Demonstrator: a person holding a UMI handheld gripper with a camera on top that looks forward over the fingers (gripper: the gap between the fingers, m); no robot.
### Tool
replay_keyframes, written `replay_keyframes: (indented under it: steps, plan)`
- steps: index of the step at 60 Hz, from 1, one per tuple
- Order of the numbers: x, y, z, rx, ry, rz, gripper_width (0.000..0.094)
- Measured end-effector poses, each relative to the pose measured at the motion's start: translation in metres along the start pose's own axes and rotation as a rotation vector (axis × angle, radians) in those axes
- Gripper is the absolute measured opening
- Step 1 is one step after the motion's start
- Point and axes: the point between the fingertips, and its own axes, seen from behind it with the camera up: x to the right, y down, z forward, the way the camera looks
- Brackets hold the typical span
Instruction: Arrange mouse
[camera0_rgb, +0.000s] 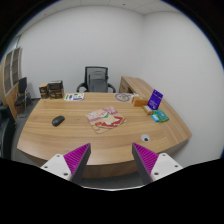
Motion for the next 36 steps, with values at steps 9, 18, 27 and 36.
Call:
replay_keyframes:
  steps: [9, 18, 27, 36]
  plan:
    - [0.000, 0.004, 0.010, -0.002, -0.003, 0.021, 0.0865]
    - [-0.024, 0.006, 0.021, 0.001, -0.028, 0.023, 0.0864]
    - [-0.071, 0.001, 0.031, 0.013, -0.070, 0.004, 0.0867]
    - [-0.127, -0.002, 0.045, 0.020, -0.118, -0.023, 0.0866]
